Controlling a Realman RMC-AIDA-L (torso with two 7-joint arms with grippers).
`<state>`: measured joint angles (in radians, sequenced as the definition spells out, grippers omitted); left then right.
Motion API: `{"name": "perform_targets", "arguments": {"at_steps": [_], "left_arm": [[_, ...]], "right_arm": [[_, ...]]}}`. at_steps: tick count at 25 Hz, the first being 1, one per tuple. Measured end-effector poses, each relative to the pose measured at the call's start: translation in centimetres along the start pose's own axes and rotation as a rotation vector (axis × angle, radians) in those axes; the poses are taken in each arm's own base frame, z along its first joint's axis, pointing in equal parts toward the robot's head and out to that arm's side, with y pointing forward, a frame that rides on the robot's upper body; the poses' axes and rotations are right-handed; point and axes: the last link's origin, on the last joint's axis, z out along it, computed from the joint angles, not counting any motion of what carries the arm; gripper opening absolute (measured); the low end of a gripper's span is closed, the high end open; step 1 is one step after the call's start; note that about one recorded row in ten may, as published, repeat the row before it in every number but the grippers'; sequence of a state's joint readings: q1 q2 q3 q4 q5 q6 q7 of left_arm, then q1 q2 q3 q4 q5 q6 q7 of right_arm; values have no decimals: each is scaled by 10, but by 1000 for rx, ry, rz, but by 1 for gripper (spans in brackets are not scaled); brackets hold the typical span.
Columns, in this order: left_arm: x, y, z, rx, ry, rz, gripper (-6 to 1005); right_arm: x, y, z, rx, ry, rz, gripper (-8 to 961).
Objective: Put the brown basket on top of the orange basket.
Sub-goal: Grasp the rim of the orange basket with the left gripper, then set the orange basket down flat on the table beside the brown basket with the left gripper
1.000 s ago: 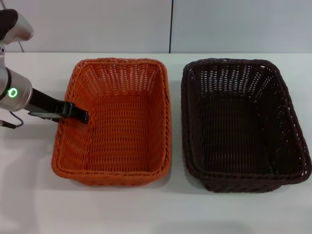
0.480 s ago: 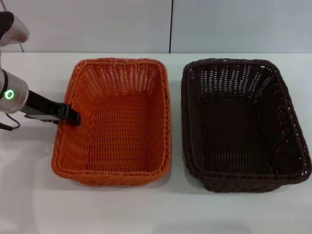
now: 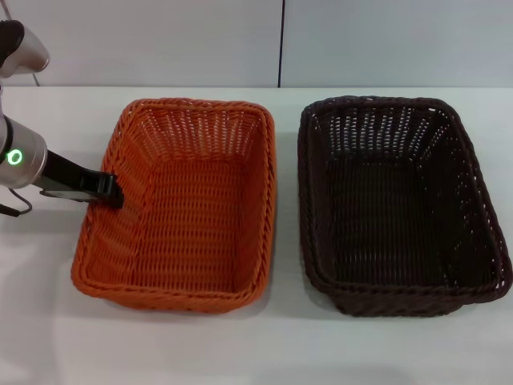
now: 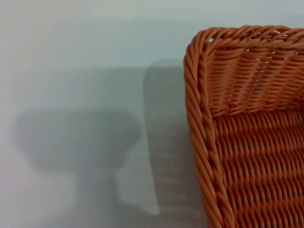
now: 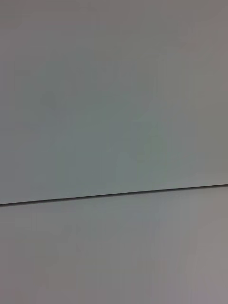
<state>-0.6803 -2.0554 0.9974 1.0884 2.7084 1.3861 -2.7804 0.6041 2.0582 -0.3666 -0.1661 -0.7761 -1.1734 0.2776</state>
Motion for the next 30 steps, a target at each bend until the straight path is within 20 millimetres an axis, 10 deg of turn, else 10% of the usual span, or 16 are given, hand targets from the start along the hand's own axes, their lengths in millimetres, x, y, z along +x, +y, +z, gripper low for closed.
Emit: {"name": "perform_targets", "arguments": {"at_steps": [21, 30], "left_arm": [[26, -28, -81, 33, 87, 133, 174], [40, -6, -103, -80, 3, 359, 170]], "right_arm": [[1, 1, -2, -1, -1, 5, 574], [-1, 4, 2, -8, -9, 15, 574]]}}
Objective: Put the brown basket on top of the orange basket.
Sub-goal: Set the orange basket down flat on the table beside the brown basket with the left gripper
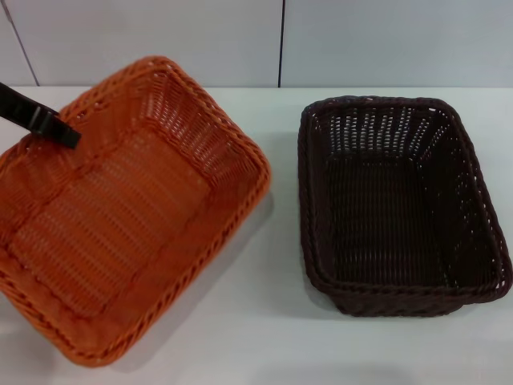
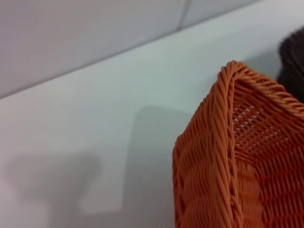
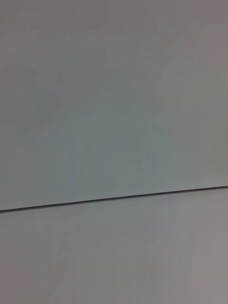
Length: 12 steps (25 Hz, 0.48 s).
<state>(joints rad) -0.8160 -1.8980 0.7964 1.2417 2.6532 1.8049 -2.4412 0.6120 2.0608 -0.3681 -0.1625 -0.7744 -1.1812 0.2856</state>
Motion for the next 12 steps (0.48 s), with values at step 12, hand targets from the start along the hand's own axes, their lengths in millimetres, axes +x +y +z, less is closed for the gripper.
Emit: {"name": "perform_targets", "arguments": {"at_steps": [12], "left_arm": [[8, 23, 46, -135, -128, 119, 170]], "right_arm": [[1, 5, 0, -6, 3, 11, 574]]}}
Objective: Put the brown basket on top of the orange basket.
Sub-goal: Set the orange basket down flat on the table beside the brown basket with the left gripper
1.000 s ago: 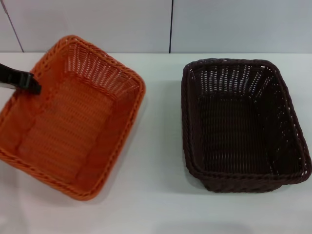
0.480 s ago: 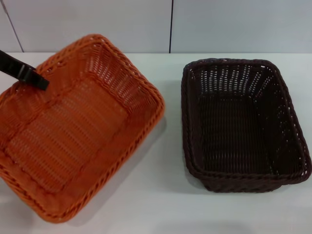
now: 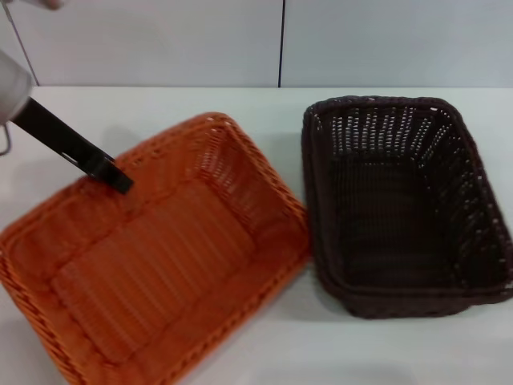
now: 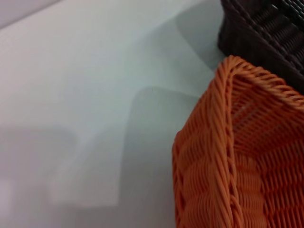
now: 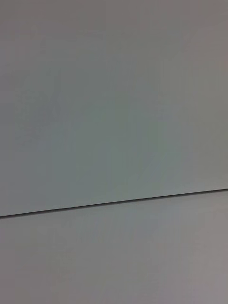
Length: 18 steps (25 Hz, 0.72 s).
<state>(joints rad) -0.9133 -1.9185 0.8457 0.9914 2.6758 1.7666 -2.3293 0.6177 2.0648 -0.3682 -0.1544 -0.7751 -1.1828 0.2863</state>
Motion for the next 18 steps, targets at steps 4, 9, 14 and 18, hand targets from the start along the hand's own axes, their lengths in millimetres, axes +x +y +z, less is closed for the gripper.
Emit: {"name": "perform_targets", "arguments": {"at_steps": [4, 9, 14, 18], "left_arm": [[3, 5, 5, -11, -7, 18, 171], [26, 40, 32, -81, 5, 133, 171], [43, 57, 47, -101, 36, 204, 171], [57, 68, 60, -135, 61, 242, 171]], "right_arm": [[1, 1, 0, -1, 2, 2, 574], [3, 2, -2, -2, 11, 4, 574], [5, 1, -4, 1, 17, 5, 574], [5, 0, -7, 3, 14, 4, 574]]}}
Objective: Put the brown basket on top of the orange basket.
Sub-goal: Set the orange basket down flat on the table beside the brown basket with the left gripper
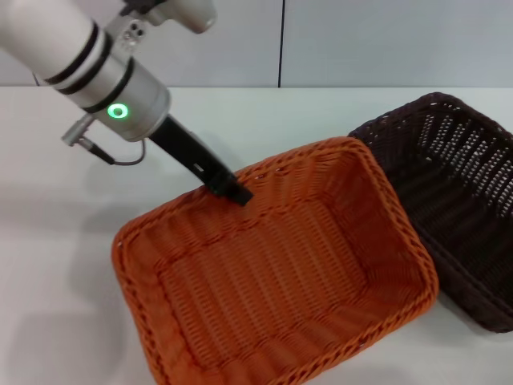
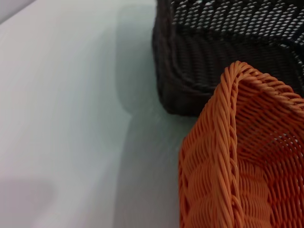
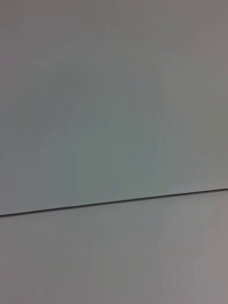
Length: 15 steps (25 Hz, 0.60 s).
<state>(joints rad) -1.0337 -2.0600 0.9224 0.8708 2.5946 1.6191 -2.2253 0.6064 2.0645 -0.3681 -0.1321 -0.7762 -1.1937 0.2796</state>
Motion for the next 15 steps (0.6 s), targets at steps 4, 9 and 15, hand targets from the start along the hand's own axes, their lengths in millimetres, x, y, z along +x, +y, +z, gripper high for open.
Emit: {"name": "perform_targets", "arguments": {"at_steps": [4, 9, 15], "left_arm": [[11, 2, 3, 4, 35, 38, 171], [20, 7, 4, -17, 74, 82, 171], [15, 8, 1, -34, 68, 90, 170]], "right_arm": [[1, -1, -2, 4, 4, -1, 574], [2, -3, -4, 8, 6, 1, 574], [1, -4, -3, 10, 3, -1, 574]]}}
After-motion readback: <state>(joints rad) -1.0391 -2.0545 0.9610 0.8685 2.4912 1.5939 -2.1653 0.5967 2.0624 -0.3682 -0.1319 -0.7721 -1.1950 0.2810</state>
